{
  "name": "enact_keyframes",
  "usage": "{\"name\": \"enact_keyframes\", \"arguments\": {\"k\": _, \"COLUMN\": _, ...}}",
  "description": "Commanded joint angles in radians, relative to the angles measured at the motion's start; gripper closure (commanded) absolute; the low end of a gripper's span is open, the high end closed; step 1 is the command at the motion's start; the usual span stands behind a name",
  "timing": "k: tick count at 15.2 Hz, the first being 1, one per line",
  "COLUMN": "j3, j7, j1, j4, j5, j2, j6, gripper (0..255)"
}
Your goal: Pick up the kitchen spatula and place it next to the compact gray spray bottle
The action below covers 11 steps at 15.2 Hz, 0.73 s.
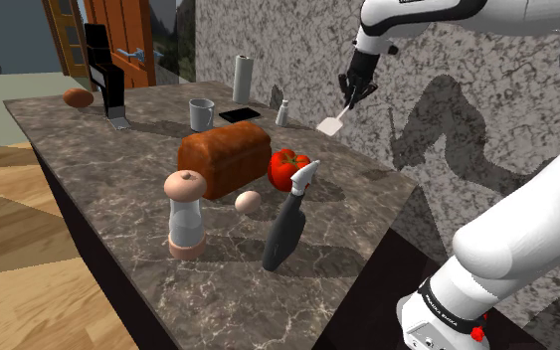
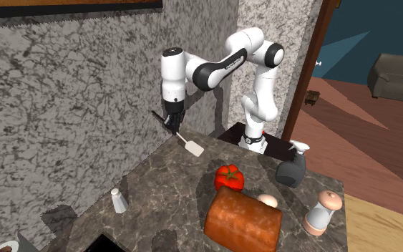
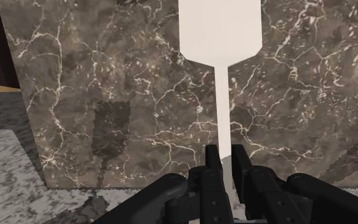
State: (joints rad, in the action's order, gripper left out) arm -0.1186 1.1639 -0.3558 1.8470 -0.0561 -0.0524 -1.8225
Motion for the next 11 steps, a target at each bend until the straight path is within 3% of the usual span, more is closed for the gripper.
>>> {"name": "enact_keyframes", "arguments": {"k": 1, "j3": -0.001, "j7": 0.0, "j1": 0.001, "j4": -0.029, "j5": 0.001, "j2": 0.0, "j6": 0.03, "gripper": 255}}
{"name": "enact_keyframes", "arguments": {"k": 11, "j3": -0.002, "j7": -0.006, "j1": 0.001, "j4": -0.181, "j5": 0.0, "j2": 0.014, "j6": 0.167, "gripper": 255}}
